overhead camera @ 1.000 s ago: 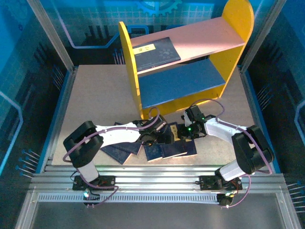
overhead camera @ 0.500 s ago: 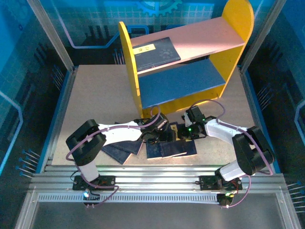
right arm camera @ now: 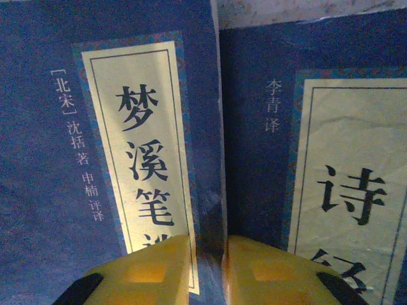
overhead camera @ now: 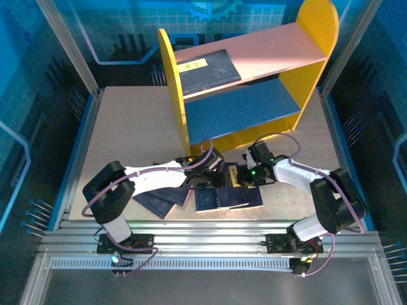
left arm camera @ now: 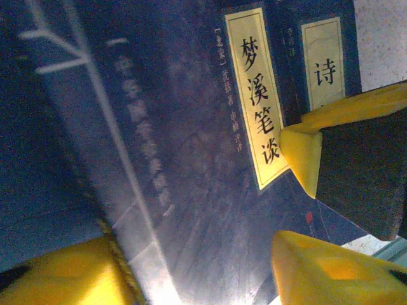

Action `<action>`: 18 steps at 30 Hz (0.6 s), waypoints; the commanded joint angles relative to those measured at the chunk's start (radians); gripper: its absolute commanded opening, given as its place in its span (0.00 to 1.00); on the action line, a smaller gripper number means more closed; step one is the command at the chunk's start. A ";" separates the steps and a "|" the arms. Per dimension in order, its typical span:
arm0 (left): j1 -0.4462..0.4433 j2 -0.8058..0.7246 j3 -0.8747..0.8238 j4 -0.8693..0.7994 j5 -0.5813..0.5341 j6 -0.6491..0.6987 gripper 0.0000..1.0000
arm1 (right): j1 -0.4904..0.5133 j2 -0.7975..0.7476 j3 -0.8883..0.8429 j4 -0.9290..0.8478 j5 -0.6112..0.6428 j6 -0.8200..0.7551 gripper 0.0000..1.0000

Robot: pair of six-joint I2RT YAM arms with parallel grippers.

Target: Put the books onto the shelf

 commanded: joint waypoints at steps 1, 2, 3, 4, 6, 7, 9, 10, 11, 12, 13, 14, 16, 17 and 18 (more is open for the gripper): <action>-0.008 -0.002 0.042 0.063 0.031 0.034 0.46 | 0.009 0.016 -0.023 -0.010 0.003 0.001 0.23; -0.008 0.001 0.046 0.058 0.030 0.036 0.41 | 0.007 0.014 -0.023 -0.012 0.004 0.000 0.23; -0.008 0.003 0.050 0.054 0.028 0.040 0.38 | 0.007 0.013 -0.021 -0.013 0.004 -0.001 0.23; -0.008 0.006 0.054 0.051 0.028 0.044 0.33 | 0.006 0.011 -0.020 -0.014 0.004 -0.002 0.23; -0.008 0.012 0.060 0.046 0.027 0.051 0.25 | 0.004 0.005 -0.021 -0.016 0.003 -0.006 0.24; -0.008 0.014 0.064 0.045 0.026 0.054 0.21 | 0.002 0.003 -0.021 -0.017 0.003 -0.009 0.25; -0.008 0.019 0.072 0.039 0.024 0.061 0.14 | -0.002 0.000 -0.021 -0.018 0.004 -0.012 0.25; -0.008 0.020 0.078 0.034 0.023 0.066 0.09 | -0.005 -0.003 -0.023 -0.018 0.002 -0.014 0.25; -0.009 0.021 0.084 0.030 0.022 0.069 0.04 | -0.007 -0.007 -0.022 -0.018 0.000 -0.016 0.25; -0.008 0.023 0.089 0.027 0.022 0.073 0.00 | -0.009 -0.012 -0.022 -0.018 0.000 -0.017 0.25; -0.008 0.023 0.096 0.022 0.021 0.078 0.00 | -0.014 -0.020 -0.019 -0.021 -0.004 -0.020 0.26; -0.008 0.021 0.102 0.019 0.022 0.084 0.00 | -0.020 -0.031 -0.015 -0.026 -0.007 -0.023 0.26; -0.008 0.016 0.124 0.000 0.019 0.100 0.00 | -0.032 -0.063 0.001 -0.047 -0.007 -0.034 0.26; -0.008 0.011 0.142 -0.018 0.017 0.113 0.00 | -0.041 -0.085 0.013 -0.065 -0.005 -0.042 0.27; -0.008 0.005 0.160 -0.037 0.017 0.126 0.00 | -0.049 -0.111 0.023 -0.081 -0.001 -0.049 0.28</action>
